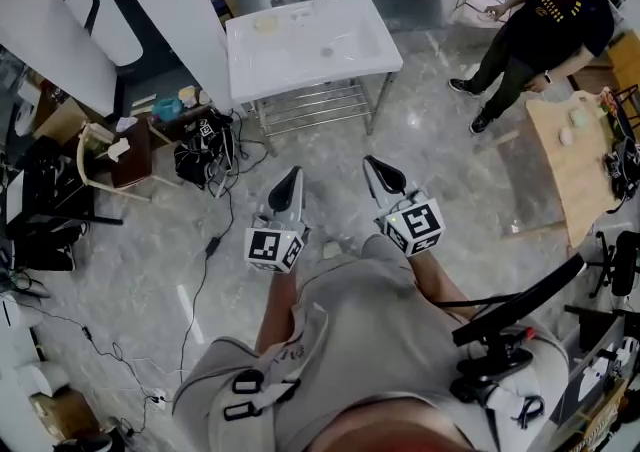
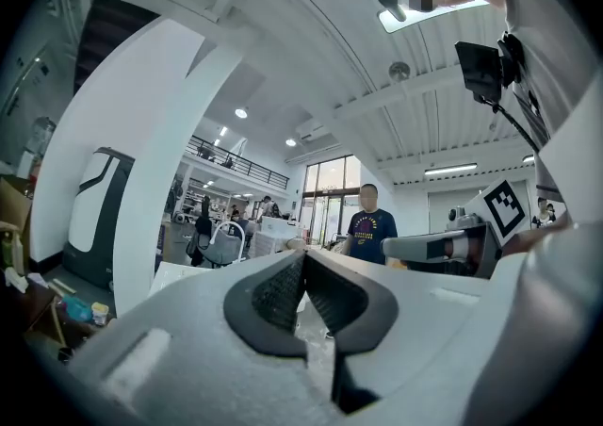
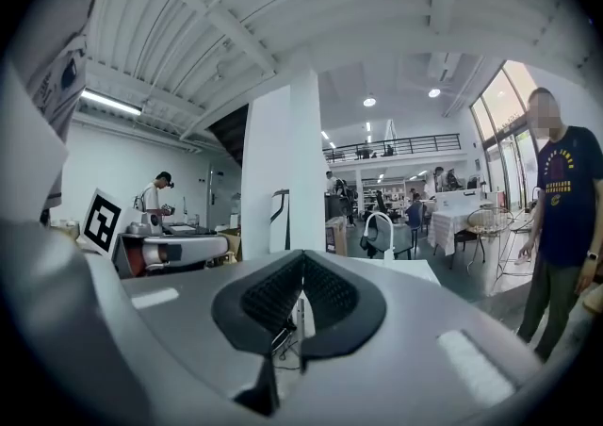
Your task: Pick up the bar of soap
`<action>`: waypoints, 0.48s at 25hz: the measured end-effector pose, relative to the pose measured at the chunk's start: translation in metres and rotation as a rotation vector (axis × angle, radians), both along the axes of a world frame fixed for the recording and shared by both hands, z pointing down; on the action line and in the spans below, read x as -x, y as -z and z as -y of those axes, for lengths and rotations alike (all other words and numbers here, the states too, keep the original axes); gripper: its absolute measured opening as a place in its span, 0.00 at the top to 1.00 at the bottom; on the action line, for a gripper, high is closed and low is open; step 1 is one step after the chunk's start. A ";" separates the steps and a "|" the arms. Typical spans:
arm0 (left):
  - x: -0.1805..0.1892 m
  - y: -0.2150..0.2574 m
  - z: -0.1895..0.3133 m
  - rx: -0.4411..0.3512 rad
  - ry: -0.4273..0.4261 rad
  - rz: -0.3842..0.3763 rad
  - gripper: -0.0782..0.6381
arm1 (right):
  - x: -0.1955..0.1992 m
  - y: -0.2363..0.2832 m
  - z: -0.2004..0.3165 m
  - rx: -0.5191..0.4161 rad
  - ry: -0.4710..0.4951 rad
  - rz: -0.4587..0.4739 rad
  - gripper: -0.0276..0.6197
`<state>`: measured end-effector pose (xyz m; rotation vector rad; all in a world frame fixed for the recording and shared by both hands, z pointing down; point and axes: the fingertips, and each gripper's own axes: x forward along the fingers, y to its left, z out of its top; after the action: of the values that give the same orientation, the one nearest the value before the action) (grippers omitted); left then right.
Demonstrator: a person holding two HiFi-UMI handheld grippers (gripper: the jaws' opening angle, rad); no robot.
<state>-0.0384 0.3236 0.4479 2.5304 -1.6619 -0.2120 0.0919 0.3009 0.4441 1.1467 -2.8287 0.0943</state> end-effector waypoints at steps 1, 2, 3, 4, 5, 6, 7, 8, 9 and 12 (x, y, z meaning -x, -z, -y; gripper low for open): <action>0.003 -0.003 0.005 0.001 -0.005 0.001 0.91 | 0.001 0.000 0.004 0.002 -0.005 -0.002 0.95; 0.005 -0.006 0.011 0.002 -0.009 0.003 0.91 | 0.001 0.000 0.009 0.002 -0.013 -0.004 0.95; 0.006 -0.007 0.016 0.002 -0.012 0.005 0.91 | 0.000 0.000 0.014 0.002 -0.022 -0.004 0.95; 0.007 -0.008 0.021 0.002 -0.015 0.007 0.91 | -0.002 0.000 0.021 0.002 -0.033 -0.002 0.95; 0.007 -0.008 0.026 0.001 -0.016 0.008 0.91 | -0.004 -0.001 0.027 0.003 -0.042 0.000 0.95; 0.008 -0.008 0.030 -0.001 -0.015 0.009 0.91 | -0.005 -0.001 0.034 0.006 -0.048 0.002 0.95; 0.010 -0.007 0.035 -0.003 -0.013 0.009 0.91 | -0.004 -0.002 0.040 0.007 -0.051 0.004 0.95; 0.012 -0.006 0.040 -0.004 -0.010 0.009 0.91 | -0.002 -0.002 0.047 0.008 -0.050 0.006 0.95; 0.015 -0.005 0.045 -0.003 -0.005 0.007 0.91 | 0.002 -0.002 0.053 0.008 -0.047 0.008 0.95; 0.022 -0.003 0.061 0.007 0.013 0.003 0.91 | 0.014 -0.003 0.074 0.008 -0.025 0.022 0.95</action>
<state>-0.0607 0.2624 0.4510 2.5164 -1.6778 -0.2036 0.0781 0.2272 0.4475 1.1875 -2.8304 0.1202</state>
